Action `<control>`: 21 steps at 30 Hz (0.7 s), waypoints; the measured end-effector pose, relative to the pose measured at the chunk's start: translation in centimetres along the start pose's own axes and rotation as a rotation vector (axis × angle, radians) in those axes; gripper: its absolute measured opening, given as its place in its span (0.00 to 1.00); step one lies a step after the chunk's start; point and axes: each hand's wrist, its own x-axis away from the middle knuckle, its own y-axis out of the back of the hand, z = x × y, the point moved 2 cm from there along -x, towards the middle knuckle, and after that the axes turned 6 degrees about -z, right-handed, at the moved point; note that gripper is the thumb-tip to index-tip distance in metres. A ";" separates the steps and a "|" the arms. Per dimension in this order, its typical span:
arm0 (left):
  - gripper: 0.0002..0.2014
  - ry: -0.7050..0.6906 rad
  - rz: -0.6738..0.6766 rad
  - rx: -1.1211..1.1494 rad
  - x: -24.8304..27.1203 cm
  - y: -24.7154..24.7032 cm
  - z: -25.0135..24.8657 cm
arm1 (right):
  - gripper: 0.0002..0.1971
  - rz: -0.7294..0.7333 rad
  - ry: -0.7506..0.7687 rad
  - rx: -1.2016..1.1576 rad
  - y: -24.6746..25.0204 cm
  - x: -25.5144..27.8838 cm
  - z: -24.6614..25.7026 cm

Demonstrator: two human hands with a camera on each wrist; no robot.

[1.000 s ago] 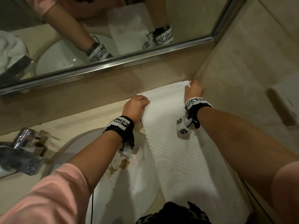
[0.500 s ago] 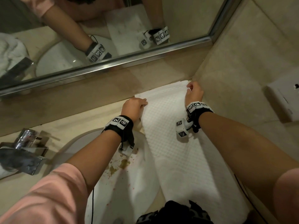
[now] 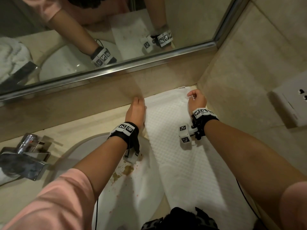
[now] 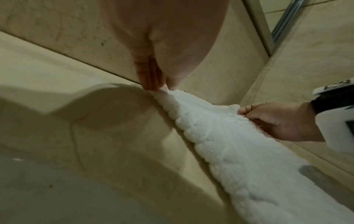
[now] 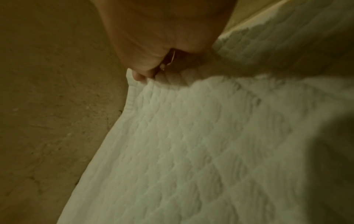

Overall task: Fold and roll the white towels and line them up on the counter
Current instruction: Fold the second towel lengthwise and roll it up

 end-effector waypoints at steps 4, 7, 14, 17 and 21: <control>0.22 0.030 0.036 -0.010 -0.2 -0.5 0.2 | 0.15 0.051 0.005 0.052 0.2 -0.4 0.2; 0.21 -0.001 0.039 -0.028 -0.4 -0.3 0.2 | 0.15 0.057 0.000 0.070 0.3 -0.8 0.4; 0.32 -0.054 0.169 -0.130 -0.6 0.0 0.0 | 0.17 -0.079 -0.065 -0.053 0.4 -0.6 1.1; 0.32 -0.085 0.161 -0.147 -0.7 0.3 -0.3 | 0.19 -0.125 -0.020 -0.155 1.1 0.0 2.0; 0.26 -0.055 0.135 -0.126 -1.1 0.5 -0.5 | 0.21 -0.165 0.046 -0.235 2.5 0.7 3.1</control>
